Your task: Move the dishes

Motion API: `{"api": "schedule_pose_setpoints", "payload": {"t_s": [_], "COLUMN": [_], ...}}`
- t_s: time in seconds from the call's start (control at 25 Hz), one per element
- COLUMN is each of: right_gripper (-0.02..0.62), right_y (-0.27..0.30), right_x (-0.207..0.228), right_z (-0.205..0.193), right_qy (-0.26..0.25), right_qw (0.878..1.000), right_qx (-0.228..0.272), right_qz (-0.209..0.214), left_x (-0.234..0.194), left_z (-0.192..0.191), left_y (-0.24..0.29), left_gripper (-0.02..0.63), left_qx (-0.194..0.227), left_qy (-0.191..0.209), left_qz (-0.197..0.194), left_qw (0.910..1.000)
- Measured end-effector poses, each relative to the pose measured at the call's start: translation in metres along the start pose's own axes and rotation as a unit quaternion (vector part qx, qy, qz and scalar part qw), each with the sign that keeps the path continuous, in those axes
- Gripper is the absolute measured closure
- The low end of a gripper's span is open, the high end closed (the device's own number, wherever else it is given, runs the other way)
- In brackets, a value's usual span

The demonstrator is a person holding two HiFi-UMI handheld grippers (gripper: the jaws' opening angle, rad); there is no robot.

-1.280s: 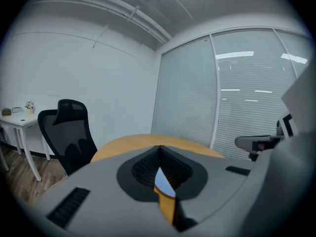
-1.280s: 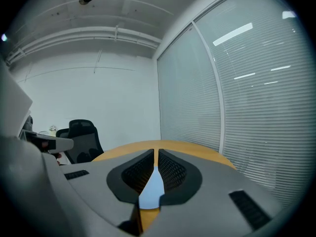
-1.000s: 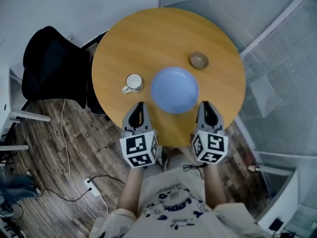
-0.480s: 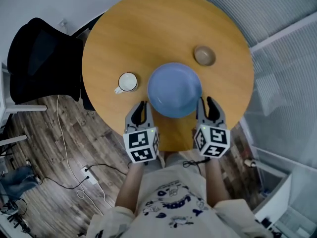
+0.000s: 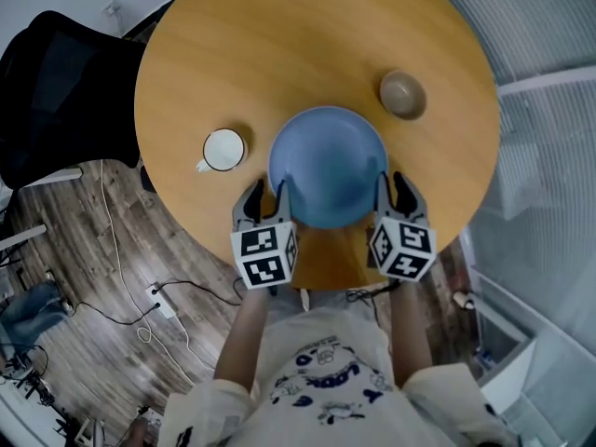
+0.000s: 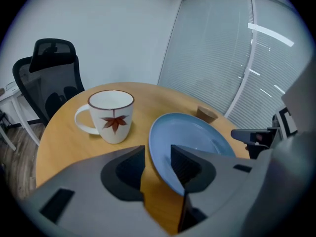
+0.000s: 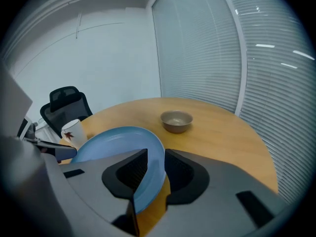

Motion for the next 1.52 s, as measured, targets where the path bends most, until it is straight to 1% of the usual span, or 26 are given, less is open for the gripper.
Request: {"api": "schedule_pose_setpoints", "payload": {"t_s": [0.28, 0.56, 0.64, 0.76, 0.88, 0.92, 0.96, 1.0, 1.04, 1.12, 1.2, 1.28, 1.4, 1.52], "right_gripper": [0.505, 0.506, 0.506, 0.506, 0.506, 0.506, 0.516, 0.550, 0.564, 0.568, 0.569, 0.569, 0.569, 0.569], "right_y": [0.022, 0.026, 0.026, 0.026, 0.032, 0.035, 0.037, 0.039, 0.039, 0.039, 0.037, 0.032, 0.021, 0.007], "right_x": [0.004, 0.008, 0.011, 0.019, 0.023, 0.023, 0.023, 0.023, 0.022, 0.023, 0.022, 0.021, 0.024, 0.025], "right_z": [-0.015, -0.012, -0.010, -0.009, -0.013, -0.015, -0.017, -0.018, -0.019, -0.020, -0.020, -0.015, 0.002, 0.027], "right_qy": [-0.011, -0.021, -0.020, -0.023, -0.017, -0.014, -0.012, -0.008, -0.005, -0.004, -0.006, -0.010, -0.010, 0.000], "right_qw": [0.999, 0.999, 0.999, 0.999, 0.999, 0.998, 0.998, 0.998, 0.998, 0.998, 0.998, 0.998, 0.998, 0.999], "right_qx": [-0.040, -0.029, -0.029, -0.030, -0.044, -0.051, -0.057, -0.059, -0.060, -0.061, -0.066, -0.067, -0.058, -0.038], "right_qz": [-0.002, -0.011, -0.018, -0.030, -0.018, -0.014, -0.010, -0.006, -0.003, 0.001, 0.004, 0.005, 0.004, 0.008], "left_x": [-0.008, -0.009, -0.009, -0.005, -0.001, -0.001, -0.002, -0.002, -0.002, -0.001, -0.001, 0.001, 0.008, 0.016], "left_z": [-0.009, -0.013, -0.014, -0.014, -0.013, -0.013, -0.012, -0.012, -0.012, -0.013, -0.010, -0.004, 0.011, 0.034], "left_y": [0.020, 0.026, 0.026, 0.025, 0.025, 0.026, 0.027, 0.027, 0.027, 0.026, 0.024, 0.018, 0.007, -0.009], "left_gripper": [0.463, 0.469, 0.497, 0.515, 0.546, 0.548, 0.548, 0.548, 0.549, 0.555, 0.560, 0.560, 0.560, 0.560], "left_qx": [-0.032, -0.039, -0.037, -0.033, -0.030, -0.030, -0.029, -0.028, -0.028, -0.028, -0.025, -0.023, -0.023, -0.005], "left_qy": [-0.018, -0.023, -0.022, -0.022, -0.022, -0.023, -0.024, -0.026, -0.029, -0.034, -0.032, -0.023, -0.012, 0.001], "left_qz": [0.013, 0.018, 0.021, 0.023, 0.027, 0.029, 0.030, 0.030, 0.030, 0.029, 0.028, 0.026, 0.016, 0.010], "left_qw": [0.9993, 0.9988, 0.9988, 0.9989, 0.9989, 0.9989, 0.9988, 0.9988, 0.9987, 0.9986, 0.9988, 0.9992, 0.9995, 0.9999]}}
Point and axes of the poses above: the fingertips, and each gripper's own axes: y forward along the fingers, x to its right, z out of its top, the point moved 2 cm from there along -y, backward along the fingers, and after that the axes turned 5 degrees about -x, right-handed, at the moved point
